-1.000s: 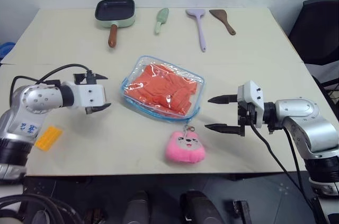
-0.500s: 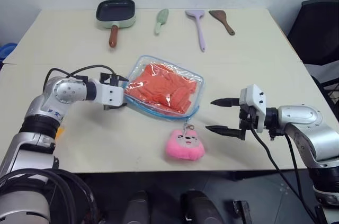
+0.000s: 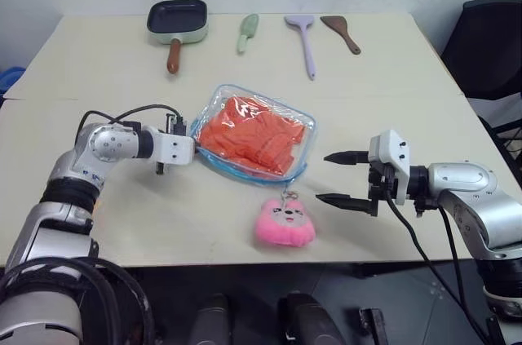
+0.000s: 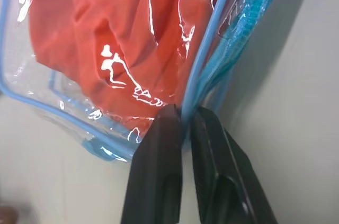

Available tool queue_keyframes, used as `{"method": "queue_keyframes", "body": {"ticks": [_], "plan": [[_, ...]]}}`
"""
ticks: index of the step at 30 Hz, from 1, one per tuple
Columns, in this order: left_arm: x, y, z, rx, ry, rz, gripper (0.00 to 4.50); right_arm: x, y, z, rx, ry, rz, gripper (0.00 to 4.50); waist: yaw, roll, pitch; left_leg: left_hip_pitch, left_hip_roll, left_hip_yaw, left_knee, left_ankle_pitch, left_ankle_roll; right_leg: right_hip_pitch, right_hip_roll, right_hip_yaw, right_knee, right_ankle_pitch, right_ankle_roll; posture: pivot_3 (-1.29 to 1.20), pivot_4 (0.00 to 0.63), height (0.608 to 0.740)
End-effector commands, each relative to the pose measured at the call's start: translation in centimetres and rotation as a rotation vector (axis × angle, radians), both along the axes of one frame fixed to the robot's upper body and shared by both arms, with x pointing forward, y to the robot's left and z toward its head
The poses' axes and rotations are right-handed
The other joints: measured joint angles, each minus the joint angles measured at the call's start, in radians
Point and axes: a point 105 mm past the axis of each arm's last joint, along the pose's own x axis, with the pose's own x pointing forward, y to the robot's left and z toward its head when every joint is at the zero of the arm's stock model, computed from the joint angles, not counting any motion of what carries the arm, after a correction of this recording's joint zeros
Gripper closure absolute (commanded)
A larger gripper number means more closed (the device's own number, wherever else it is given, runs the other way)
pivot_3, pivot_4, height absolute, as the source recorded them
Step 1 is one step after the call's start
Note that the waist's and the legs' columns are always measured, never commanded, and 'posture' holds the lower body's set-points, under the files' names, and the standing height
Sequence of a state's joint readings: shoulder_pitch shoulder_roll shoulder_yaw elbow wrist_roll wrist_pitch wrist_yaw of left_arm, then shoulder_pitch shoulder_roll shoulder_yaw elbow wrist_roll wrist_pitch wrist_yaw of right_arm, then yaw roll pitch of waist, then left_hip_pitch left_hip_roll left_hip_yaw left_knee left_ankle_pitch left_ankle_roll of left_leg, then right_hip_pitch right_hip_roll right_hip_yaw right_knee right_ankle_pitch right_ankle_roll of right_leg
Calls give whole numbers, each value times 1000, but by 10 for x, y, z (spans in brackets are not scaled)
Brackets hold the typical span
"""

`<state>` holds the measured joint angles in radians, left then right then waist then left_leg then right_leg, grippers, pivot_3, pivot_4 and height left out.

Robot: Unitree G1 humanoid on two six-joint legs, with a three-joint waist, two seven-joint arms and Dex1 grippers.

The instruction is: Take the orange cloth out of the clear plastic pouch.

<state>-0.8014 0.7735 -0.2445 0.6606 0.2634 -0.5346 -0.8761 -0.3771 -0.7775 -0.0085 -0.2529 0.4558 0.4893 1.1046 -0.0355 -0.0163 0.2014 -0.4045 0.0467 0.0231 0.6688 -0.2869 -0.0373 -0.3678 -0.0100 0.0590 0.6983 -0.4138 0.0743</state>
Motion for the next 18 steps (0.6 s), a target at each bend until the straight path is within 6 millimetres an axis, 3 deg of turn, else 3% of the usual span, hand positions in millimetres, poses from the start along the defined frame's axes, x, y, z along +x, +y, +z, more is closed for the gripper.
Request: {"method": "queue_keyframes", "body": {"ticks": [1, 6, 10, 18], "plan": [[-22, -22, 7, -82, 74, 38, 4069, -4, 1, 10, 9, -37, 16, 0, 1, 0, 0, 0, 0, 0, 0, 0, 0, 0, 0, 0, 0, 0, 0, 0, 150, 740], [-56, -55, 16, -196, 158, 221, 4069, -6, 5, 6, 12, -28, 24, 0, 8, 0, 0, -1, 0, -1, 0, 0, 0, 1, 0, 0, 0, 0, 0, 0, 150, 740], [-75, -74, 15, -203, 190, 253, 4069, -7, 6, 3, 3, -23, 30, 0, 7, 0, 0, 0, -1, -3, 1, -1, 5, 4, 1, 0, -1, 1, 1, 0, 150, 740], [-74, -65, 0, -173, 186, 307, 4069, -2, -4, 7, -23, -35, 10, 0, 5, 0, 0, 6, -1, -3, -2, 1, 7, 8, 2, 0, -4, 4, 1, 0, 150, 740]]}}
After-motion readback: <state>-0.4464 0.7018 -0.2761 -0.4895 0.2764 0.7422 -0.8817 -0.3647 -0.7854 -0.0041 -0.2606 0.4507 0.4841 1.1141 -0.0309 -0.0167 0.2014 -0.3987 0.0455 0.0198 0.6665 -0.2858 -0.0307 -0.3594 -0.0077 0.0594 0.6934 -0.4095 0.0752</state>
